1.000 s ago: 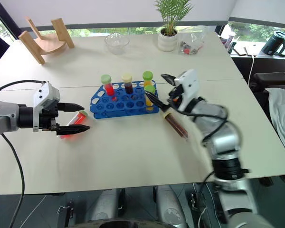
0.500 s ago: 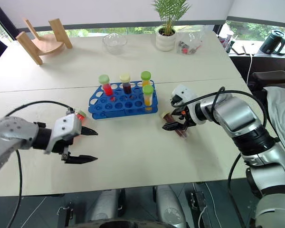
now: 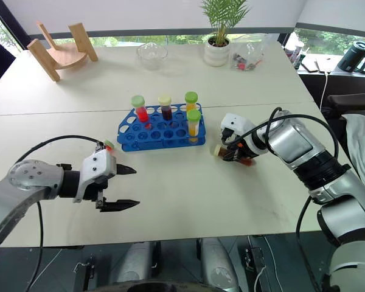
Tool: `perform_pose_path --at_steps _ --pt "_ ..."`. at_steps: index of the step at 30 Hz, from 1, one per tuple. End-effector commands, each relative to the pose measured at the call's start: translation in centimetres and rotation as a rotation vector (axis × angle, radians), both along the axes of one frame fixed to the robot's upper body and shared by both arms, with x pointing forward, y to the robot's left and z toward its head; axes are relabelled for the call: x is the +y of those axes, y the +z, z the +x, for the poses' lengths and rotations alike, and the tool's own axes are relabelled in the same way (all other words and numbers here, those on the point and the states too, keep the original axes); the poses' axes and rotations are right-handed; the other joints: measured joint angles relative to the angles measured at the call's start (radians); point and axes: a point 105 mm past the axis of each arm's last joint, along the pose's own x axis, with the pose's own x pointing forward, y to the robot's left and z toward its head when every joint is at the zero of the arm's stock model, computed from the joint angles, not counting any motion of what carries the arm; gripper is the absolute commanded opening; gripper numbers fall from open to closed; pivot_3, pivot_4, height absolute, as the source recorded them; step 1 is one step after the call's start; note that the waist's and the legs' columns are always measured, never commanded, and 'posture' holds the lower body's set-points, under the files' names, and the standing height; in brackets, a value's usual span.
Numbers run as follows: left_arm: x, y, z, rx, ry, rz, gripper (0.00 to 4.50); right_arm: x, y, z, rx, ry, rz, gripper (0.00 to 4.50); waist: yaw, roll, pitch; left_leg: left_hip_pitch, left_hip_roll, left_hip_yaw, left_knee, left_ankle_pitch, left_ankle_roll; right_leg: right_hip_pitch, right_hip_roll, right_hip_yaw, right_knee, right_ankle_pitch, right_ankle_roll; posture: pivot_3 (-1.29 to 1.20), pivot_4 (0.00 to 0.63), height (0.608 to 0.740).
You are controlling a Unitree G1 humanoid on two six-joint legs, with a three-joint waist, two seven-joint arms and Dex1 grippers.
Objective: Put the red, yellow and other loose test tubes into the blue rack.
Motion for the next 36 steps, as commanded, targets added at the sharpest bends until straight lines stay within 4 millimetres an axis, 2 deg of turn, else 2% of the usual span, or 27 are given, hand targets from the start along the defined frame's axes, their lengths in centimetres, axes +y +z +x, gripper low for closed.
perform_pose_path --at_steps 1,5,9,16,18,21,22,27,29,32,34,36 --pt "-0.3 0.4 0.6 -0.042 -0.011 0.004 4.50 -1.3 -0.5 -0.3 0.037 0.005 -0.059 0.83 0.001 0.000 0.000 0.000 0.000 0.000 0.000 0.000 0.000 0.000 0.000 0.000 0.000 0.000 0.000 0.00 0.150 0.740" --pt "-0.4 0.1 0.8 -0.042 -0.014 0.003 4.50 -1.5 -0.6 -0.9 0.037 0.074 -0.095 0.83 0.001 0.000 0.000 0.000 0.000 0.000 0.000 0.000 0.000 0.000 0.000 0.000 0.000 0.000 0.000 0.00 0.150 0.740" --pt "-0.7 0.2 1.2 -0.050 -0.020 -0.007 4.50 -1.9 -0.2 -0.4 -0.017 0.124 -0.177 2.82 0.001 0.000 0.000 0.000 0.000 -0.001 0.000 0.000 0.000 0.000 0.000 0.000 0.000 0.000 0.000 0.00 0.150 0.740" --pt "-1.1 -0.1 1.4 -0.057 -0.025 -0.012 4.50 -1.8 0.1 -0.2 -0.036 0.190 -0.266 2.82 -0.003 0.000 0.000 0.001 0.000 0.000 0.002 0.000 0.000 0.002 0.000 0.000 0.000 0.000 0.000 0.00 0.150 0.740" --pt "-1.3 -0.1 1.5 -0.062 -0.024 -0.020 4.50 -1.5 0.0 0.1 -0.029 0.188 -0.267 2.29 -0.003 0.000 0.000 0.001 0.000 0.000 0.002 0.000 0.000 0.002 0.000 0.000 0.000 0.000 0.000 0.00 0.150 0.740" --pt "-1.5 -0.3 1.7 -0.065 -0.021 -0.026 4.50 -1.2 -0.5 0.3 -0.017 0.199 -0.275 1.01 -0.006 -0.001 0.000 0.001 0.000 0.000 0.002 0.000 0.000 0.002 0.000 0.000 0.000 0.000 0.000 0.00 0.150 0.740" --pt "-1.5 -0.4 1.7 -0.065 -0.020 -0.027 4.50 -1.1 -0.8 0.3 -0.007 0.206 -0.275 0.81 -0.008 -0.001 -0.001 0.002 0.000 0.000 0.002 0.000 0.000 0.003 0.000 0.000 0.000 0.000 0.000 0.00 0.150 0.740" --pt "-1.5 -0.4 1.7 -0.065 -0.006 -0.029 4.50 -0.6 -1.5 -0.3 -0.003 0.255 -0.271 0.81 -0.008 -0.003 -0.002 0.006 0.000 -0.001 0.002 0.000 0.000 0.008 0.000 0.000 0.000 0.000 0.000 0.00 0.150 0.740" --pt "-0.8 -0.3 1.7 -0.061 0.018 -0.030 4.50 1.0 -0.3 -0.7 -0.041 0.304 -0.160 0.81 -0.007 -0.004 -0.002 0.008 0.000 -0.001 0.002 0.000 0.000 0.010 0.000 0.000 0.000 0.000 0.000 0.00 0.150 0.740" --pt "0.4 0.4 1.8 -0.048 0.061 -0.053 4.50 4.6 2.7 -2.5 -0.079 0.390 0.145 0.81 -0.012 -0.004 -0.002 0.009 0.000 -0.001 0.000 0.000 0.000 0.011 0.000 -0.001 0.000 0.000 0.000 0.00 0.150 0.740" --pt "1.9 1.7 2.2 -0.034 0.116 -0.106 4.50 8.2 6.9 -4.3 -0.207 0.456 0.511 0.81 -0.018 -0.003 -0.002 0.010 0.001 -0.002 -0.001 0.000 0.000 0.010 0.002 -0.001 0.000 0.000 0.000 0.00 0.150 0.740" --pt "3.4 3.0 2.6 -0.027 0.161 -0.138 4.50 10.1 9.3 -5.6 -0.310 0.417 0.760 0.81 -0.024 -0.001 -0.001 0.009 0.002 -0.005 -0.002 0.000 0.000 0.010 0.003 -0.002 0.002 -0.001 -0.002 0.00 0.150 0.740"
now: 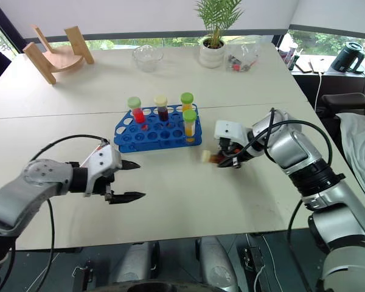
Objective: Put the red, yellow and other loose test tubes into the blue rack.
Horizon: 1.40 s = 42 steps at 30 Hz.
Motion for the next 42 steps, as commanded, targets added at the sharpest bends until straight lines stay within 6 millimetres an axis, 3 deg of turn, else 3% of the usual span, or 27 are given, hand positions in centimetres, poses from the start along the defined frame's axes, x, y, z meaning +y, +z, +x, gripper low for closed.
perform_pose_path --at_steps 1,4,7,11,26,35,42 --pt "2.9 3.2 0.8 -0.024 0.081 -0.051 4.50 3.3 6.3 -1.9 -0.179 -0.046 0.450 0.81 0.000 0.001 0.001 -0.001 0.000 -0.001 0.000 0.000 0.000 0.000 0.000 -0.001 0.000 0.000 0.000 0.00 0.150 0.740" --pt "5.3 4.9 1.5 -0.016 0.141 -0.064 4.50 5.6 8.3 -0.1 -0.277 -0.333 0.806 0.81 -0.001 0.001 0.000 -0.003 0.000 -0.005 0.000 0.000 0.000 -0.001 0.000 -0.005 0.000 -0.001 -0.001 0.00 0.150 0.740" --pt "6.5 5.6 2.3 -0.005 0.176 -0.078 4.50 6.9 6.7 1.8 -0.299 -0.489 0.870 0.81 0.003 0.001 0.001 -0.007 -0.002 -0.003 0.000 0.003 -0.005 -0.005 -0.003 -0.005 0.000 -0.001 -0.001 0.00 0.150 0.740" --pt "6.7 5.4 2.4 0.004 0.164 -0.031 4.50 8.4 4.5 3.7 -0.321 -0.622 0.888 0.81 0.006 0.001 0.000 -0.007 -0.004 -0.001 0.001 0.004 -0.007 -0.005 -0.005 -0.003 -0.002 0.000 0.000 0.00 0.150 0.740" --pt "6.4 4.5 2.1 0.001 0.201 -0.026 4.50 9.1 -0.4 5.2 -0.332 -0.654 0.779 0.81 -0.011 0.001 0.000 -0.008 -0.002 -0.002 -0.003 0.004 -0.007 -0.009 -0.002 -0.003 0.001 0.000 0.000 0.00 0.150 0.740" --pt "6.4 3.9 1.6 0.013 0.220 -0.040 4.50 11.0 -0.7 4.6 -0.342 -0.614 0.788 0.81 -0.009 0.000 0.000 -0.008 -0.002 -0.002 -0.002 0.004 -0.007 -0.009 -0.003 -0.003 0.001 0.000 0.000 0.00 0.150 0.740" --pt "6.4 3.9 1.7 0.008 0.226 -0.045 4.50 10.9 -1.1 4.8 -0.412 -0.619 0.764 0.81 -0.011 0.000 0.000 -0.008 -0.002 -0.002 -0.002 0.004 -0.007 -0.009 -0.002 -0.003 0.001 0.000 0.000 0.00 0.150 0.740"
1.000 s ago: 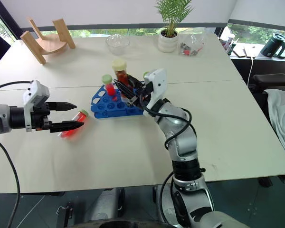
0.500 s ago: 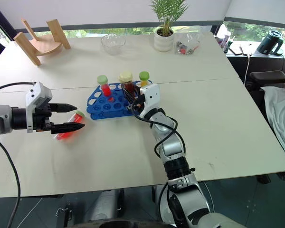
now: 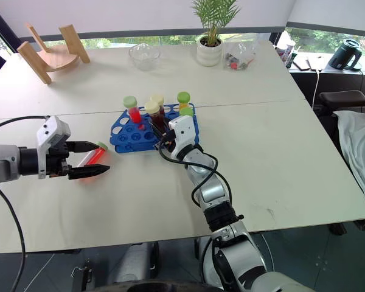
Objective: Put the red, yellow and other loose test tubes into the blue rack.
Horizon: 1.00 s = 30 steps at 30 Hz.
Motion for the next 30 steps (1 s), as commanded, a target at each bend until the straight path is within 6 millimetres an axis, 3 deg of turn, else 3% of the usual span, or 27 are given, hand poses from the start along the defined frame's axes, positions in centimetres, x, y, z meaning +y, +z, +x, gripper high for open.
perform_pose_path --at_steps 1,2,3,4,7,15,17,20,23,30 --pt "-0.1 1.3 0.0 -0.055 -0.005 -0.006 4.50 0.5 1.1 -0.3 -0.066 0.010 0.000 0.81 0.000 0.000 0.000 0.000 0.000 0.000 0.000 0.000 0.000 0.000 0.000 0.000 0.000 0.000 0.000 0.00 0.150 0.740" --pt "-0.1 1.4 0.1 -0.058 -0.003 -0.009 4.50 0.5 1.1 -0.5 -0.073 0.014 0.000 0.81 0.000 0.000 0.000 0.000 0.000 0.000 0.000 0.000 0.000 0.000 0.000 0.000 0.000 0.000 0.000 0.00 0.150 0.740" --pt "-0.1 1.5 0.1 -0.060 -0.001 -0.013 4.50 0.5 1.2 -0.7 -0.079 0.021 0.002 1.81 0.001 0.000 0.000 0.000 0.000 0.000 0.000 0.000 0.000 0.000 0.000 0.000 0.000 0.000 0.000 0.00 0.150 0.740" --pt "0.0 1.7 0.3 -0.069 0.003 -0.020 4.50 0.5 1.5 -1.1 -0.090 0.034 0.001 2.07 0.001 0.000 0.000 0.000 0.000 0.000 0.000 0.000 0.000 0.000 0.000 0.000 0.000 0.000 0.000 0.00 0.150 0.740" --pt "0.2 2.4 0.8 -0.101 0.031 -0.024 4.50 0.6 2.5 -2.2 -0.124 0.065 0.006 3.47 0.002 0.000 0.000 0.000 0.000 -0.001 0.000 0.000 0.000 0.000 0.000 0.000 0.000 0.000 0.000 0.00 0.150 0.740" --pt "2.6 4.7 3.3 -0.146 0.137 0.143 4.50 -1.9 9.5 -5.6 -0.242 0.178 -0.011 3.47 0.005 0.000 0.000 -0.001 0.000 -0.001 0.001 0.000 0.000 0.000 0.000 -0.001 0.000 0.000 0.000 0.00 0.150 0.740" --pt "3.3 5.0 3.7 -0.114 0.146 0.190 4.50 -2.7 10.2 -6.8 -0.237 0.264 -0.076 3.47 0.008 0.000 0.000 -0.001 -0.001 -0.001 0.001 0.000 0.000 0.000 0.000 -0.001 0.000 0.000 0.000 0.00 0.150 0.740" --pt "4.0 4.5 4.0 -0.012 0.140 0.268 4.50 -4.3 9.2 -8.5 -0.180 0.414 -0.253 3.47 0.012 0.000 0.000 -0.001 -0.001 -0.001 0.000 0.000 0.000 0.001 0.000 -0.001 -0.001 0.000 0.000 0.00 0.150 0.740" --pt "4.2 2.7 4.2 0.160 0.159 0.344 4.50 -5.8 8.4 -10.4 -0.042 0.574 -0.332 3.47 0.025 0.000 0.000 -0.001 -0.001 0.000 0.001 0.000 0.001 0.001 0.000 -0.001 -0.001 0.000 0.000 0.00 0.150 0.740" --pt "3.4 -0.3 6.4 0.389 0.245 0.357 4.50 -6.3 6.4 -14.8 0.185 0.825 -0.479 3.47 0.027 0.000 0.001 -0.002 -0.001 -0.001 0.002 -0.001 0.001 0.001 0.001 -0.001 -0.001 -0.001 0.000 0.00 0.150 0.740"
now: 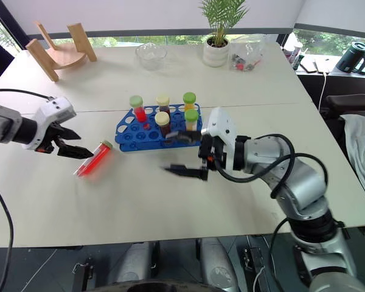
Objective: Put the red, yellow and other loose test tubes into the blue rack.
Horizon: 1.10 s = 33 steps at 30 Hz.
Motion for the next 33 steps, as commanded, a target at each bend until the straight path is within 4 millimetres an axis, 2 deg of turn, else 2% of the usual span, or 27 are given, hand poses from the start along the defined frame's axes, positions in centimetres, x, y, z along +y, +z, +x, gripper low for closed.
perform_pose_path --at_steps 1,4,12,15,19,21,24,26,27,28,30,31,32,33 --pt "0.5 -0.6 1.5 0.064 0.110 0.022 4.50 0.8 -0.1 -2.1 0.020 0.093 -0.030 3.47 0.000 0.000 0.000 0.000 0.000 0.000 0.001 0.000 0.000 0.000 0.000 0.000 0.000 0.000 0.000 0.00 0.150 0.740" --pt "0.8 -1.4 2.4 0.116 0.162 0.061 4.50 1.3 -0.6 -1.7 0.014 0.054 -0.014 3.47 -0.004 -0.001 0.000 0.000 0.000 0.000 0.001 0.000 0.000 0.000 0.000 0.000 0.000 0.000 0.000 0.00 0.150 0.740" --pt "1.2 -1.7 2.6 0.241 0.124 0.164 4.50 2.5 -1.2 -1.1 0.026 -0.001 0.046 3.47 -0.001 -0.001 0.000 -0.001 0.000 0.000 0.000 -0.001 0.001 -0.002 0.000 0.000 0.000 0.000 0.000 0.00 0.150 0.740" --pt "1.0 -1.6 2.8 0.261 0.110 0.176 3.70 2.8 -1.6 -0.7 0.028 -0.019 0.059 3.51 0.000 -0.001 0.000 -0.002 0.000 0.000 0.001 -0.001 0.001 -0.002 0.000 0.000 0.000 0.000 0.000 0.00 0.150 0.740" --pt "0.4 -2.1 2.8 0.284 0.079 0.175 1.49 2.7 -2.1 0.1 0.023 -0.060 0.063 3.51 -0.001 -0.001 0.000 -0.002 0.000 0.000 0.001 -0.001 0.001 -0.002 0.000 0.000 0.000 0.000 0.000 0.00 0.150 0.740" --pt "0.1 -2.5 2.7 0.294 0.071 0.173 0.86 2.5 -2.4 0.6 0.016 -0.075 0.054 3.51 -0.001 -0.001 0.000 -0.001 0.000 0.000 0.001 -0.001 0.001 -0.002 0.000 0.000 0.000 0.000 0.000 0.00 0.150 0.740" --pt "0.6 -3.2 2.6 0.270 0.046 0.187 0.81 2.1 -2.7 1.0 0.011 -0.091 0.044 3.51 -0.001 0.000 0.000 -0.001 0.000 0.000 0.001 -0.001 0.001 -0.002 0.000 0.000 0.001 0.000 0.000 0.00 0.150 0.740" --pt "1.0 -2.8 3.4 0.176 0.041 0.163 0.81 1.9 -2.9 1.2 0.010 -0.099 0.038 3.51 -0.001 0.000 -0.001 -0.001 0.000 0.000 0.001 -0.001 0.001 -0.001 0.000 0.000 0.001 0.000 0.000 0.00 0.150 0.740" --pt "1.0 -2.1 4.0 0.112 0.037 0.135 0.81 1.7 -3.0 1.3 0.008 -0.104 0.035 3.51 0.000 0.002 -0.001 0.000 0.000 0.000 0.001 -0.001 0.001 -0.001 0.000 0.000 0.001 0.000 0.000 0.00 0.150 0.740" --pt "0.9 -0.7 4.9 0.007 0.023 0.070 0.81 1.4 -2.9 1.4 0.004 -0.110 0.033 3.51 0.003 0.002 -0.001 0.001 0.000 0.000 0.001 0.000 0.001 0.000 0.000 0.000 0.002 0.000 0.000 0.00 0.150 0.740" --pt "0.6 4.9 6.7 -0.296 -0.010 -0.139 0.81 0.8 -2.5 1.9 -0.028 -0.138 0.045 3.51 0.009 -0.001 0.001 0.001 0.000 -0.002 0.002 0.000 0.001 0.000 0.000 -0.002 0.003 0.000 0.000 0.00 0.150 0.740" --pt "0.5 8.0 6.3 -0.419 -0.035 -0.291 0.81 0.5 -2.2 1.9 -0.020 -0.145 0.059 3.51 0.011 -0.004 0.001 -0.001 0.001 -0.004 0.003 0.001 0.002 -0.001 0.000 -0.003 0.004 0.000 -0.001 0.00 0.150 0.740" --pt "0.4 9.8 5.8 -0.490 -0.057 -0.383 0.81 0.2 -2.0 2.0 -0.012 -0.149 0.068 3.51 0.010 -0.004 0.001 -0.003 0.001 -0.005 0.004 0.002 0.002 -0.002 0.000 -0.004 0.004 0.000 -0.001 0.00 0.150 0.740" --pt "-0.6 12.6 5.1 -0.650 -0.113 -0.532 0.81 0.0 -1.8 2.1 0.011 -0.155 0.081 3.51 0.008 -0.004 0.001 -0.004 0.001 -0.004 0.005 0.002 0.002 -0.002 0.000 -0.004 0.003 0.001 -0.001 0.00 0.150 0.740"
